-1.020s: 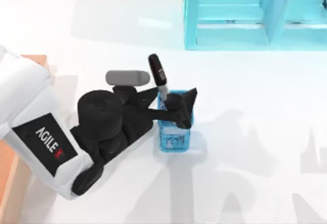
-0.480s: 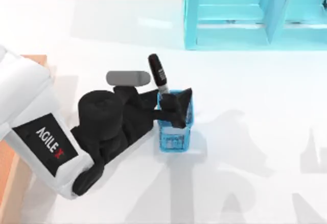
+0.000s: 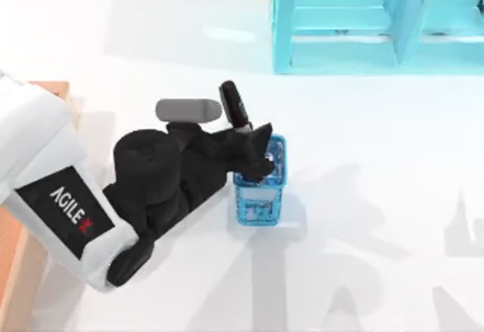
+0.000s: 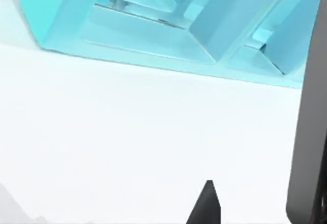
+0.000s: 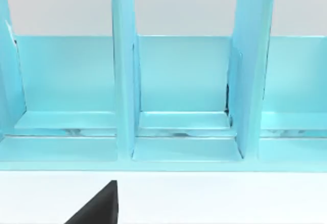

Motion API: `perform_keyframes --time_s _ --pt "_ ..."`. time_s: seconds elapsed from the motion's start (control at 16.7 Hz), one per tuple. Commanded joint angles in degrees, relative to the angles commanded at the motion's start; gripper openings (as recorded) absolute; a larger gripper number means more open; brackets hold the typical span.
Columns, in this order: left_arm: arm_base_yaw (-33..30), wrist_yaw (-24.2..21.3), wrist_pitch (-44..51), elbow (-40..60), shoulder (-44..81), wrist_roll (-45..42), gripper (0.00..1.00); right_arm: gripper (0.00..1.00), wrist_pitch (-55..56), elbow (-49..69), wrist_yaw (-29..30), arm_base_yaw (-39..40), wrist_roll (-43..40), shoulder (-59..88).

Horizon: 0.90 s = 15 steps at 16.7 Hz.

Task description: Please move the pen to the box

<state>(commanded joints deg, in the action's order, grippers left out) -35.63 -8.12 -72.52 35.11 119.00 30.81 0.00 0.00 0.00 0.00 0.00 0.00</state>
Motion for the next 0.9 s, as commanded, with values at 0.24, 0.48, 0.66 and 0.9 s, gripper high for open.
perform_keyframes --time_s 0.24,0.48,0.66,0.9 --pt "0.0 0.0 0.0 0.0 0.0 0.0 0.0 1.0 0.0 0.0 0.0 0.0 0.0 0.0" --pt "0.64 0.1 -0.23 0.37 -1.2 -0.32 0.0 1.0 0.0 0.0 0.0 0.0 0.0 0.0" --pt "3.3 -2.56 3.63 0.51 -5.0 -0.85 0.0 1.0 0.0 0.0 0.0 0.0 0.0 0.0" --pt "11.12 -9.95 16.29 1.03 -16.19 -2.37 0.0 1.0 0.0 0.0 0.0 0.0 0.0 0.0"
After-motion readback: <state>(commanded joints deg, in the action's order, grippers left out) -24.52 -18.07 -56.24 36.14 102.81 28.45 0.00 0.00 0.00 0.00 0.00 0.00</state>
